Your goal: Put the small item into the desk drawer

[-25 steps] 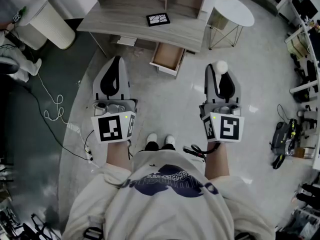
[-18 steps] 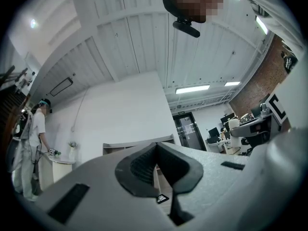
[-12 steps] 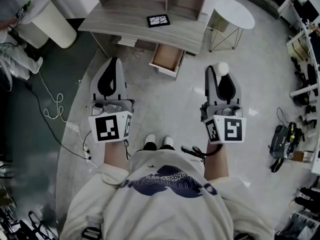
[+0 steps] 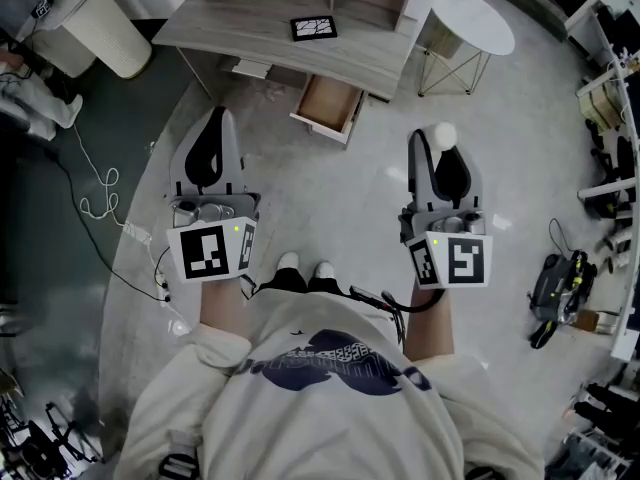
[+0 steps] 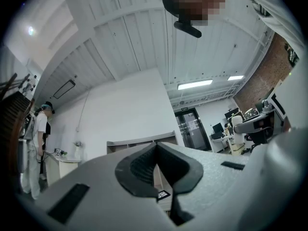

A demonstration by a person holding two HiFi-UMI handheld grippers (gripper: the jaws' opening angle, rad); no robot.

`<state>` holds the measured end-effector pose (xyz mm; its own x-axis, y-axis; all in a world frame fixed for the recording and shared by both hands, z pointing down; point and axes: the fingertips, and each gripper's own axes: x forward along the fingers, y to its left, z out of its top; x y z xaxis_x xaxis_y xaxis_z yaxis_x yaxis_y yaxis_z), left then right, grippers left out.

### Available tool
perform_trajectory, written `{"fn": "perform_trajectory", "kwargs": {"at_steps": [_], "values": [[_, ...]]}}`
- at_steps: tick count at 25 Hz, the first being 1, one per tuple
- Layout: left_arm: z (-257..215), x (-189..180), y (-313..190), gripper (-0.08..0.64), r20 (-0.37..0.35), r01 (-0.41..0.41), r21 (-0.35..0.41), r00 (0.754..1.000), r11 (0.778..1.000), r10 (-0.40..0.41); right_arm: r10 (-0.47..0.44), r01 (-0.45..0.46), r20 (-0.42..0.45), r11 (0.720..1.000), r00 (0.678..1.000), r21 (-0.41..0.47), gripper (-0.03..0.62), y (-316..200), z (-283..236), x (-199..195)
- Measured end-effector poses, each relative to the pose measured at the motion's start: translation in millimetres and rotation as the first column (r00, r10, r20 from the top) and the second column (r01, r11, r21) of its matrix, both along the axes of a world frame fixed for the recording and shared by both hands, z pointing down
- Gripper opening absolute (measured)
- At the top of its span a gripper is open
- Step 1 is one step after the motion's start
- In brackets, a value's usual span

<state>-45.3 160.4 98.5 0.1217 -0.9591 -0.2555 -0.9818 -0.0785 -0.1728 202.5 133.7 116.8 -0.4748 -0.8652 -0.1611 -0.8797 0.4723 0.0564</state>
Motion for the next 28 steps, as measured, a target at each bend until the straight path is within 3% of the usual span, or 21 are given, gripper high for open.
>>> {"fn": "perform_trajectory", "kwargs": {"at_steps": [12,28], "values": [[23.3,-24.0,-50.5,0.009,0.005,-0.010,-0.024,1.000,1.000,0.010,0.007,-0.007,-0.010,1.000,1.000,-0.025,0.126,-47.5,25.0,-24.8],[19.0,-93.9,-229.6,0.009,-0.035,-0.179,0.003,0.983,0.984,0.179,0.144,-0.145,-0.055,0.989,0.988,-0.017,0.126,-184.2,21.0,-96.7]]}}
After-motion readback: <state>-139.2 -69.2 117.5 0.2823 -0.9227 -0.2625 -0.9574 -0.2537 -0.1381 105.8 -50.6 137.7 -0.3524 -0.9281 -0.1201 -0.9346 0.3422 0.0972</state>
